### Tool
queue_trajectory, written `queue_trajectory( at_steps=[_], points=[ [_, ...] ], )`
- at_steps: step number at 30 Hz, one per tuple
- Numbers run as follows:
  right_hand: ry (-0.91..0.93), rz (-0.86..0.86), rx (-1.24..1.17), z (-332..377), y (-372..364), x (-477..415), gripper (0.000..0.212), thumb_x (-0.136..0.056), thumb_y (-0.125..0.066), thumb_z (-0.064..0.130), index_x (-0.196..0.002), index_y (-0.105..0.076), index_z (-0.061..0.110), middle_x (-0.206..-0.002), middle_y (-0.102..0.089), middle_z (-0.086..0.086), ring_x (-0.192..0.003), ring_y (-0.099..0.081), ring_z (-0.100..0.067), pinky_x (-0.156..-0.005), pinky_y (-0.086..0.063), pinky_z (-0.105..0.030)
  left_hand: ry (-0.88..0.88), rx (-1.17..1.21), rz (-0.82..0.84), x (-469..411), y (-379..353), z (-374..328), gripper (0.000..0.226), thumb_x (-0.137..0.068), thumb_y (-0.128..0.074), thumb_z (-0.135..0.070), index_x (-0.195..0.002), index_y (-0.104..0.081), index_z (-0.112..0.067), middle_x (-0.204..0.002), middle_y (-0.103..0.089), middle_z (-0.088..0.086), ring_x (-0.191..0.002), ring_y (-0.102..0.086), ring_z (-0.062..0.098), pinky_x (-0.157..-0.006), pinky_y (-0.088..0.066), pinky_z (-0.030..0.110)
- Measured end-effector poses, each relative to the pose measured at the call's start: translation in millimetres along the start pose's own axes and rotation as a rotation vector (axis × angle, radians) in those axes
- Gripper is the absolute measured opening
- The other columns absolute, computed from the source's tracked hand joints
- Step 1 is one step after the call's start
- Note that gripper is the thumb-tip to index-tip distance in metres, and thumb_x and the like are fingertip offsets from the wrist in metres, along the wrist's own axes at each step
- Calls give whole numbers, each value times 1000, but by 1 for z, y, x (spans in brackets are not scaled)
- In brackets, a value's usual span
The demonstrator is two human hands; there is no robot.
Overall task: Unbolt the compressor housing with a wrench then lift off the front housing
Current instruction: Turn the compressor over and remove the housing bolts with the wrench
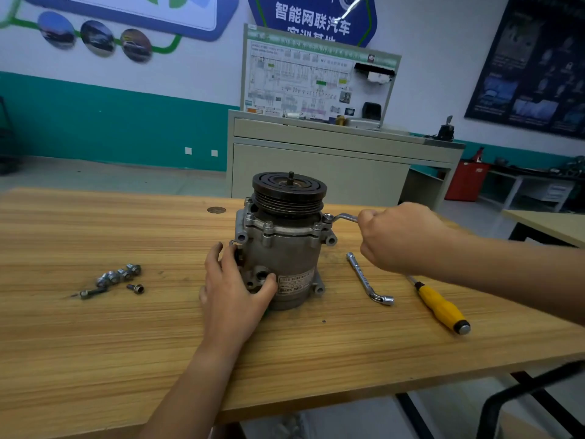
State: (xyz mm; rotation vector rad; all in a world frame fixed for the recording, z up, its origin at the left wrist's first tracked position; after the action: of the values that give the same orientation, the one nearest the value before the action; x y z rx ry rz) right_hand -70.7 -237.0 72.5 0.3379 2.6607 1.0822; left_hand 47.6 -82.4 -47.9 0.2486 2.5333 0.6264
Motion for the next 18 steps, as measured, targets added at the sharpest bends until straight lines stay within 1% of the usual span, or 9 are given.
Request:
queue_trajectory(
  at_steps=[1,3,6,8,10,12,14,16,18],
  points=[
    [17,-16,-9,-5,-2,-2,20,-98,-28,28,-97,-41,12,-58,-38,3,-46,-36,-10,-40,-26,-23,0,-3,3,0,0,0,82,-78,-67,-41,-143,-27,-12,-152,-15,3,-132,-34,26,-105,-33,52],
    [66,-51,20,-16,-10,-9,18,-98,-27,29,-93,-37,14,-55,-38,4,-44,-35,-10,-40,-23,-24,0,-4,7,0,-1,1,82,-78,-67,-41,-143,-27,-13,-152,-16,2,-132,-35,26,-105,-33,52],
    [65,-58,15,-26,-27,-31,12,-97,-35,17,-105,-43,11,-59,-40,4,-46,-38,-11,-41,-26,-23,-8,-10,-2,-1,-1,0,81,-77,-68,-42,-143,-29,-13,-151,-18,3,-133,-33,26,-104,-33,53],
    [20,-79,-63,-26,-34,-50,18,-95,-40,9,-112,-45,8,-72,-50,0,-61,-50,-15,-50,-37,-25,-10,-17,-9,-1,0,0,80,-77,-68,-42,-142,-31,-13,-150,-19,4,-134,-32,25,-104,-33,54],
    [-6,-182,-147,-20,-31,-67,23,-93,-41,4,-115,-47,7,-95,-59,-7,-81,-57,-22,-63,-44,-30,-6,-27,-11,-2,-1,0,81,-76,-68,-42,-142,-31,-12,-150,-20,5,-134,-31,25,-105,-32,53],
    [-19,-318,-228,-14,-29,-77,27,-92,-41,3,-117,-49,7,-108,-60,-9,-93,-58,-23,-72,-45,-30,-2,-32,-13,-1,0,1,81,-77,-68,-42,-142,-30,-13,-150,-19,4,-134,-31,25,-105,-31,53],
    [-59,-384,-321,-12,-30,-79,27,-94,-39,5,-119,-51,8,-113,-60,-8,-100,-56,-24,-80,-43,-30,-3,-34,-10,-2,0,1,81,-77,-68,-42,-142,-30,-13,-150,-19,4,-134,-31,24,-105,-31,53],
    [-194,-382,-542,-22,-30,-72,27,-97,-39,11,-119,-55,10,-108,-64,-10,-97,-58,-27,-82,-46,-33,4,-38,-3,-2,-1,0,81,-77,-67,-43,-142,-29,-14,-150,-20,3,-134,-31,24,-105,-32,53],
    [-385,-424,-959,-40,-29,-50,25,-98,-40,18,-113,-58,10,-92,-66,-9,-84,-63,-25,-71,-52,-35,6,-38,2,-2,-1,0,81,-77,-66,-43,-142,-29,-14,-150,-20,3,-133,-32,23,-105,-32,53]
  ],
)
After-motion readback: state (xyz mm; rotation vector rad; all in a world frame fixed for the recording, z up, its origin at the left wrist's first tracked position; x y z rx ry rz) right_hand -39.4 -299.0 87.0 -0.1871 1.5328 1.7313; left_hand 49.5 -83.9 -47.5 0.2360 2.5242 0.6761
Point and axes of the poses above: each hand's wrist, its own x-axis away from the middle knuckle, its own y-axis out of the back of the hand, z = x × y, the point moved 7 cm from there along -x, towards the middle knuckle
